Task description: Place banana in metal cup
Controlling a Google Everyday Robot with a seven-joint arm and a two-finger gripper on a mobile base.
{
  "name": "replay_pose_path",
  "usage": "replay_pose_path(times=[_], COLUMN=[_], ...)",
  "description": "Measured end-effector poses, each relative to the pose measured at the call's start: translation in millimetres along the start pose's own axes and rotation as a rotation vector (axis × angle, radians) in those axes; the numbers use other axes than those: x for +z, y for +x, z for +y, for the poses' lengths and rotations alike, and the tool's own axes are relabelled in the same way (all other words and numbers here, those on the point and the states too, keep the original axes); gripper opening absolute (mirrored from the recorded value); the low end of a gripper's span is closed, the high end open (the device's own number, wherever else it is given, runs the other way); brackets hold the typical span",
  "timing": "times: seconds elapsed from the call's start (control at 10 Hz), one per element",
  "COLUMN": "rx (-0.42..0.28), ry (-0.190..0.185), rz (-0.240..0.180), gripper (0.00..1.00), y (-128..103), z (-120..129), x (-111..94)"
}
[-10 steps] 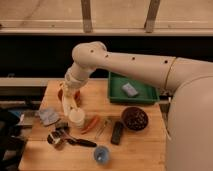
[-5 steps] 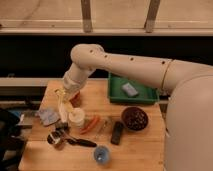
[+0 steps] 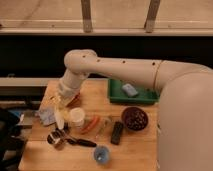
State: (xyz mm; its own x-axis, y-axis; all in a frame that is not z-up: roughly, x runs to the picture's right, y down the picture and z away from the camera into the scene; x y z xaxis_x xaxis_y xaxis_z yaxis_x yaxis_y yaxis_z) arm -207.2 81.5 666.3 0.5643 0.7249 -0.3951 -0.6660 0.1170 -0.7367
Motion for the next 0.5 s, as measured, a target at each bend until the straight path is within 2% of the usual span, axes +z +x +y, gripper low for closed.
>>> replay_pose_path(times=[0.1,0.3,0.5], rx=[0.0,-0.004,0.001], ry=[-0.007,-0.04,-0.075], rz=[0.02,0.089,0.146], gripper=[0.04,0.04,0.04], y=[7,26,36], z=[9,32,38], x=[13,57,92])
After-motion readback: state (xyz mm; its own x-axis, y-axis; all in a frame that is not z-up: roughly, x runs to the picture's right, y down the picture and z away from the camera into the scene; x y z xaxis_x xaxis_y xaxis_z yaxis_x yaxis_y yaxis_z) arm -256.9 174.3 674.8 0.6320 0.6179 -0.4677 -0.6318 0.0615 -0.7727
